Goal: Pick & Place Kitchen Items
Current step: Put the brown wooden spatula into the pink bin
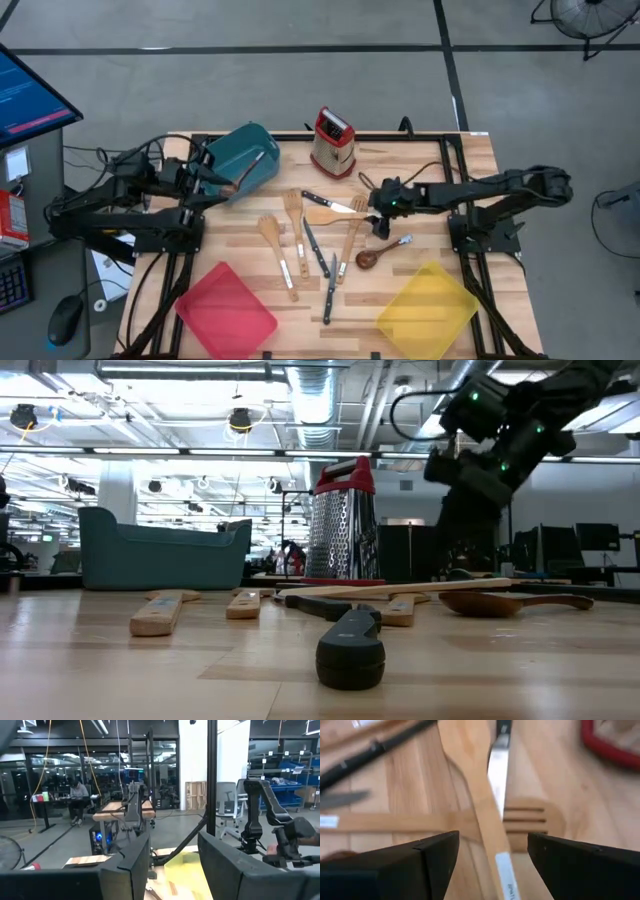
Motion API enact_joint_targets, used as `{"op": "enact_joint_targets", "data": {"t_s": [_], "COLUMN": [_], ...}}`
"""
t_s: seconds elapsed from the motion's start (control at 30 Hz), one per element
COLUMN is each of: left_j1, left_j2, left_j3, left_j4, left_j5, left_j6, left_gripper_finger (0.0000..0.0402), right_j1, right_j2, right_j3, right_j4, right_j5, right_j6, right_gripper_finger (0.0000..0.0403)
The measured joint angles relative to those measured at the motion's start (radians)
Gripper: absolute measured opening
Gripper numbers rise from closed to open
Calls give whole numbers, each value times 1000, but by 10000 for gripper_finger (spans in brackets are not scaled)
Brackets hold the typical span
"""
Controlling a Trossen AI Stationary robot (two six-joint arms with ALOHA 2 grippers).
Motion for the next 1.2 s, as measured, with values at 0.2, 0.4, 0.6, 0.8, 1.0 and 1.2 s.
{"op": "enact_joint_targets", "data": {"t_s": [0.2, 0.4, 0.6, 0.8, 1.0, 1.2], "left_j1": [0, 0, 0, 0, 0, 0], "left_j2": [0, 0, 0, 0, 0, 0], "left_j3": [0, 0, 0, 0, 0, 0], "left_j4": [0, 0, 0, 0, 0, 0], "left_j5": [0, -1, -2, -3, -3, -3], "left_j6": [0, 0, 0, 0, 0, 0], "left_gripper_finger": [149, 149, 149, 149, 149, 149], "right_j1": [4, 4, 4, 3, 2, 20], "right_j2": [93, 166, 184, 164, 117, -28], "right_j3": [0, 0, 3, 0, -1, 33], "right_j4": [1, 1, 7, -9, -27, -22], "right_j5": [1, 2, 1, 3, 5, 1], "right_j6": [0, 0, 19, 36, 82, 70], "right_gripper_finger": [245, 241, 186, 94, 94, 94]}}
